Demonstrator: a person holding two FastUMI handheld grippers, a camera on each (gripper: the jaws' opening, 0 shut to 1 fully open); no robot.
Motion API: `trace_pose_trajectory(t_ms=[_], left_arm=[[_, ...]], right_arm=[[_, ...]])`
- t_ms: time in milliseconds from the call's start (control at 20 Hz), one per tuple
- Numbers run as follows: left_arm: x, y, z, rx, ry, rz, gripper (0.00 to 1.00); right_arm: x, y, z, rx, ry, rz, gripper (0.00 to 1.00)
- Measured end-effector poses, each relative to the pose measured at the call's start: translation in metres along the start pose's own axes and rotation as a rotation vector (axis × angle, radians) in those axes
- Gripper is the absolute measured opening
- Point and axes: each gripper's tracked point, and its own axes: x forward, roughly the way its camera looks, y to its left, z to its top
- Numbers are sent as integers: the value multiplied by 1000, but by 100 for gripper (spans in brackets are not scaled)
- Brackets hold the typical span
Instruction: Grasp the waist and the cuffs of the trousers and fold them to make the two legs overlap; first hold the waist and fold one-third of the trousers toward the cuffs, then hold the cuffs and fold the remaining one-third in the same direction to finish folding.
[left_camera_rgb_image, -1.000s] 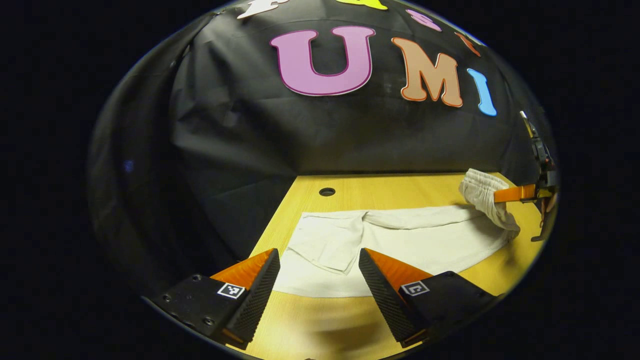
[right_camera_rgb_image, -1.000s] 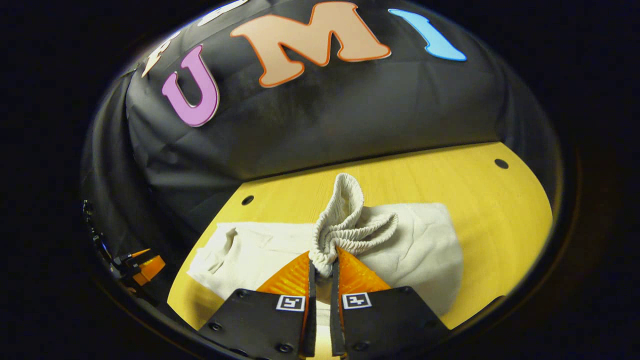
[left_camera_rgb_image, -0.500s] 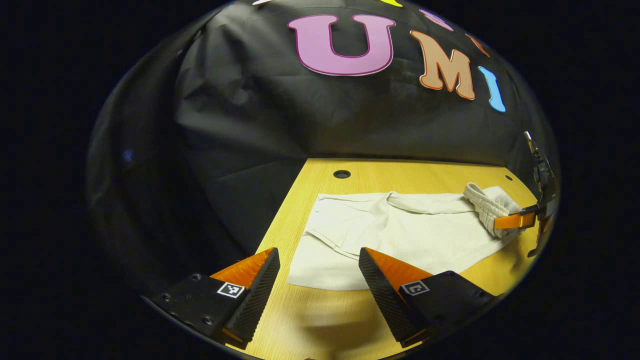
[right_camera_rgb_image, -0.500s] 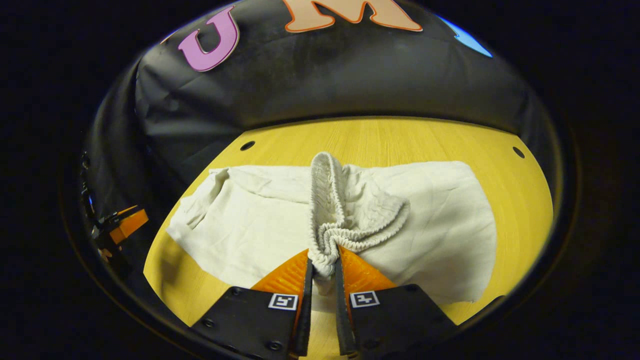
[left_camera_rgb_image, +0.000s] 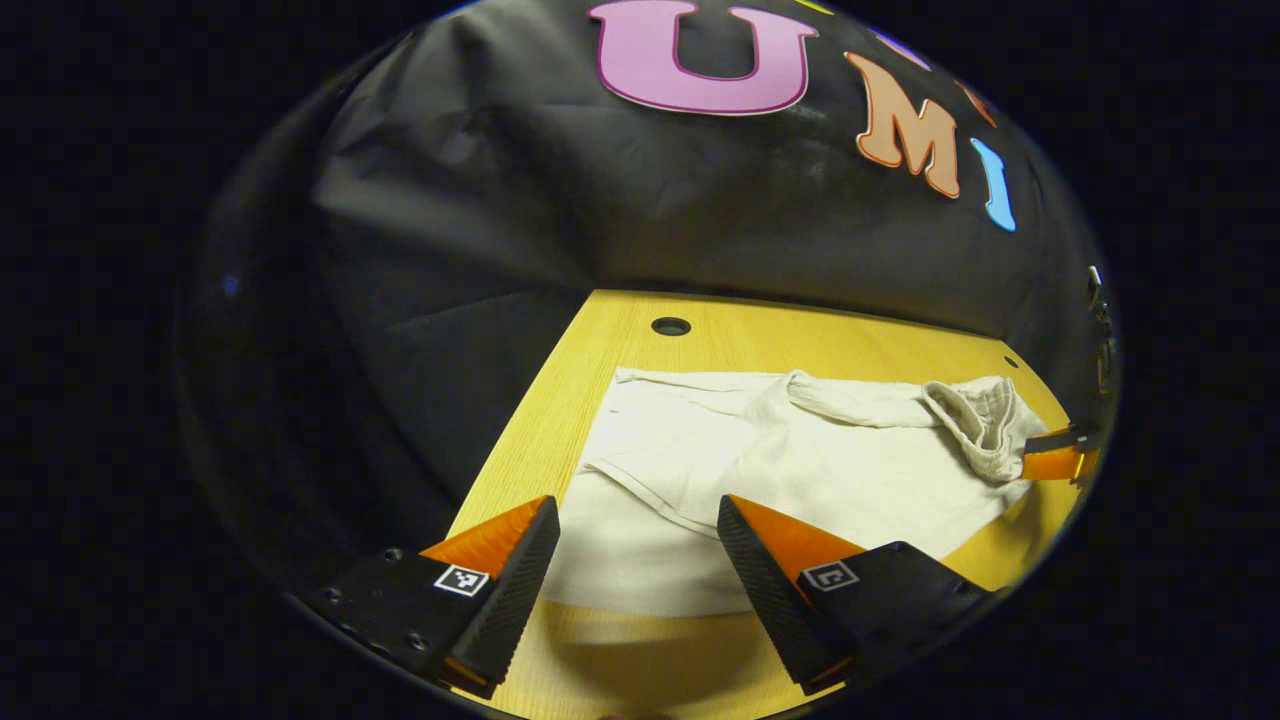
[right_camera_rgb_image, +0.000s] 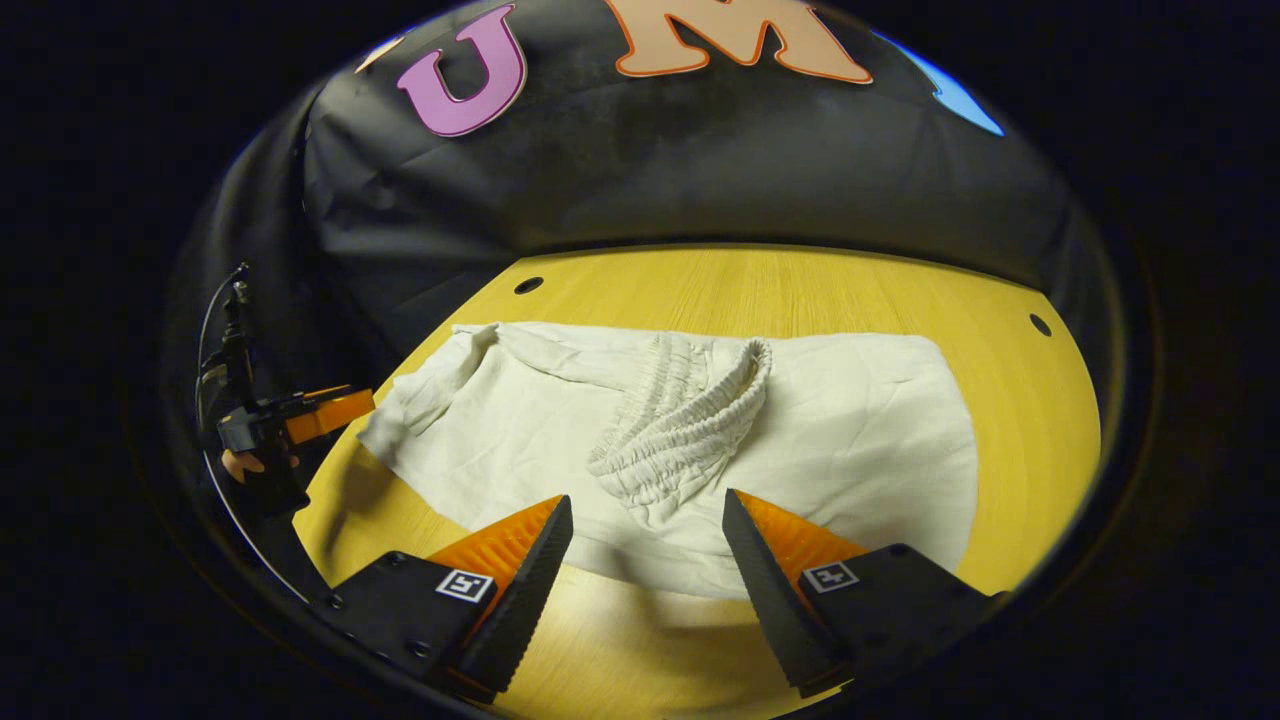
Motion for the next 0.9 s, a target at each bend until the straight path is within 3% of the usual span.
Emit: trace_pose_trajectory(t_ms=[50,200,250,300,350,450,550,600,750,800,850,900], left_arm=[[9,5,-5,-6,14,5,97],[30,10,-18,-11,57,18,99],[33,11,-22,-8,74,19,99],[37,11,-27,-6,91,17,99],[39,12,-31,-7,105,17,98],[40,11,-31,7,101,11,96],[37,11,-33,53,110,5,97],[39,6,-31,58,106,-17,96],[41,-7,-32,68,124,-43,71],[41,-11,-31,75,131,-54,55],[40,-15,-32,78,135,-66,49],[38,-18,-32,82,142,-70,30]], right_arm=[[-4,-3,3,4,-6,-7,96],[-18,-10,6,13,-20,-23,96],[-21,-13,7,12,-23,-31,92],[-23,-15,7,10,-25,-39,97],[-26,-17,6,9,-27,-46,91],[-32,-22,7,16,-29,-56,91],[-35,-23,7,21,-33,-60,96],[-36,-23,6,22,-35,-60,91],[-40,-25,1,19,-26,-61,91],[-42,-25,-1,18,-26,-60,96],[-44,-27,-4,18,-24,-61,96],[-46,-28,-4,21,-24,-62,91]])
